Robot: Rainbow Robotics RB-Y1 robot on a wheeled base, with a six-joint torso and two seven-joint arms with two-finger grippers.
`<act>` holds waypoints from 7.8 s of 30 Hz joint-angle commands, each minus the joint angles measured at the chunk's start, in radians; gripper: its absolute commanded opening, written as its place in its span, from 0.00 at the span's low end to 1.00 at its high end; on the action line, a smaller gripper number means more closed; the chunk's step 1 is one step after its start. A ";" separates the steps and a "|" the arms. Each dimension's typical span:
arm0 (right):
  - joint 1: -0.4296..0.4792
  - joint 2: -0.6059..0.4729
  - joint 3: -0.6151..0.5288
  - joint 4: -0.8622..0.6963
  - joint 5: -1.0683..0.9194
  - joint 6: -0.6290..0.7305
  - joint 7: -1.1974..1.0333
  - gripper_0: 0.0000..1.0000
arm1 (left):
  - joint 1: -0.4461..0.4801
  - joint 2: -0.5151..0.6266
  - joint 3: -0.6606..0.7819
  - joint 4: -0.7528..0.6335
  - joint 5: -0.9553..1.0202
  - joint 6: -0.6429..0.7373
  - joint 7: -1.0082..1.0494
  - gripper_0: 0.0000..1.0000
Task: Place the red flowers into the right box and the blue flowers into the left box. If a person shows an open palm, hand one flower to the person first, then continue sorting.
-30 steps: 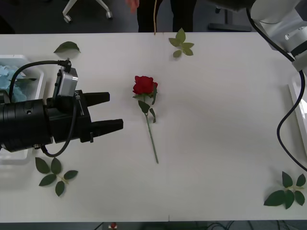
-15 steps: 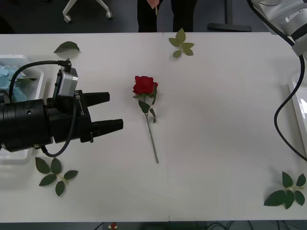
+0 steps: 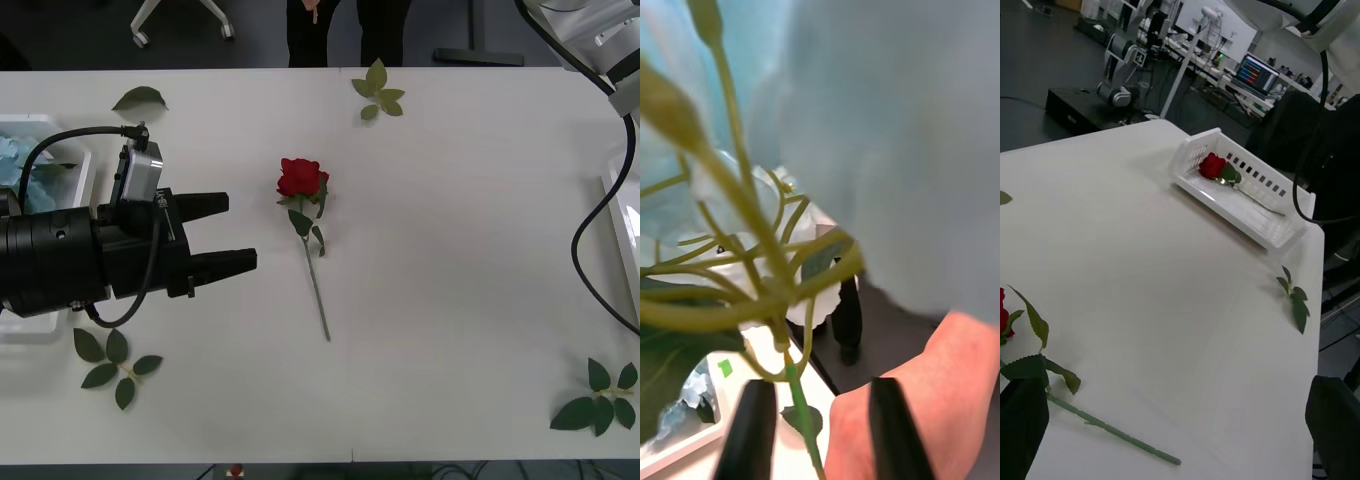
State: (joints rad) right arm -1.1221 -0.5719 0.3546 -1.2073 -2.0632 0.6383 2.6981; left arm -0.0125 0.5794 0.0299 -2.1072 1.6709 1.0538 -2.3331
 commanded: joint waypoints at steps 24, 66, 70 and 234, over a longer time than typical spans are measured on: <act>-0.041 -0.103 -0.045 0.092 -0.087 0.391 0.007 1.00 | 0.005 -0.012 0.010 -0.027 0.000 0.003 0.037 1.00; 0.605 -0.496 -0.115 -0.344 -0.149 0.412 0.007 1.00 | -0.452 -0.323 -0.501 0.351 -1.659 0.178 1.388 1.00; 0.613 -0.502 -0.115 -0.340 -0.150 0.412 0.007 1.00 | -0.494 -0.342 -0.535 0.412 -1.683 0.163 1.379 1.00; 0.858 -0.404 0.130 -0.641 -0.287 0.182 -0.403 1.00 | -0.328 -0.331 -0.516 0.187 -0.188 -0.725 0.291 0.00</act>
State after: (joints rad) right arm -0.2246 -0.9737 0.4644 -1.8220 -2.3485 0.8290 2.3180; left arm -0.3174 0.2610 -0.4843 -1.9016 1.4886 0.3347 -2.0387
